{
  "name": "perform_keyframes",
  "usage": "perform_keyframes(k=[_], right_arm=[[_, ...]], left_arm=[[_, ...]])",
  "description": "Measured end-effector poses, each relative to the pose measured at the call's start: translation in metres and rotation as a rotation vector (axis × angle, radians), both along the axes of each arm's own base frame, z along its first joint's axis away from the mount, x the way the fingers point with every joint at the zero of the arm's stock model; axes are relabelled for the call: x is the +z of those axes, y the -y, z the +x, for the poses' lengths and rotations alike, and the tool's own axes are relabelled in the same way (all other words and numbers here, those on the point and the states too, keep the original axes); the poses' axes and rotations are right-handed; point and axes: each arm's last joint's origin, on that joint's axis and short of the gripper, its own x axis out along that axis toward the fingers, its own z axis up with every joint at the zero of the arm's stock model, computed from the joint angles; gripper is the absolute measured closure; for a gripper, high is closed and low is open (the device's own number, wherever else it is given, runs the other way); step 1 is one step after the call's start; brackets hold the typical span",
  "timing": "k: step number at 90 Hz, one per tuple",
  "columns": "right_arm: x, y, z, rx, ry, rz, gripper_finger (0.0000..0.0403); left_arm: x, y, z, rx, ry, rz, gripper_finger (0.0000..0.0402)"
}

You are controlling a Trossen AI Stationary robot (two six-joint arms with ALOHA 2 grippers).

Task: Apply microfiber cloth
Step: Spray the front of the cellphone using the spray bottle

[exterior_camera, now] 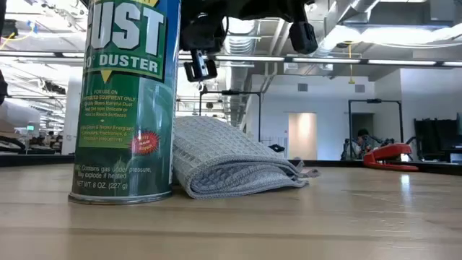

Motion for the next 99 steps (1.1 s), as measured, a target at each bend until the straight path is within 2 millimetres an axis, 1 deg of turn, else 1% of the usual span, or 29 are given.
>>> perform_keyframes(k=[13,41,47,59,65,76,87,99], right_arm=[[-0.001,0.000,0.000,0.010,-0.016,-0.011,0.0394],[0.002,0.001,0.001,0.006,0.021,0.003,0.0390],[0.004,0.001,0.001,-0.002,0.047,0.015,0.0371],[0.011,0.001,0.002,-0.014,0.141,0.065,0.0310],[0.014,0.002,0.001,-0.047,0.185,0.083,0.0280],[0.021,0.004,0.000,-0.086,0.251,0.105,0.0237],[0.023,0.006,0.000,-0.119,0.267,0.103,0.0211],[0.023,0.008,-0.001,-0.159,0.267,0.099,0.0205]], left_arm=[[-0.004,0.001,0.000,-0.020,0.009,0.038,0.0388],[-0.003,0.004,0.000,-0.047,0.084,0.109,0.0389],[-0.003,0.002,0.000,-0.039,0.112,0.137,0.0389],[-0.001,-0.002,0.000,-0.027,0.184,0.203,0.0391],[-0.002,-0.002,-0.001,-0.040,0.198,0.218,0.0391],[-0.003,-0.004,-0.001,-0.034,0.225,0.251,0.0392],[-0.003,-0.005,-0.001,-0.022,0.252,0.284,0.0392],[-0.005,-0.009,-0.002,-0.006,0.256,0.308,0.0392]])
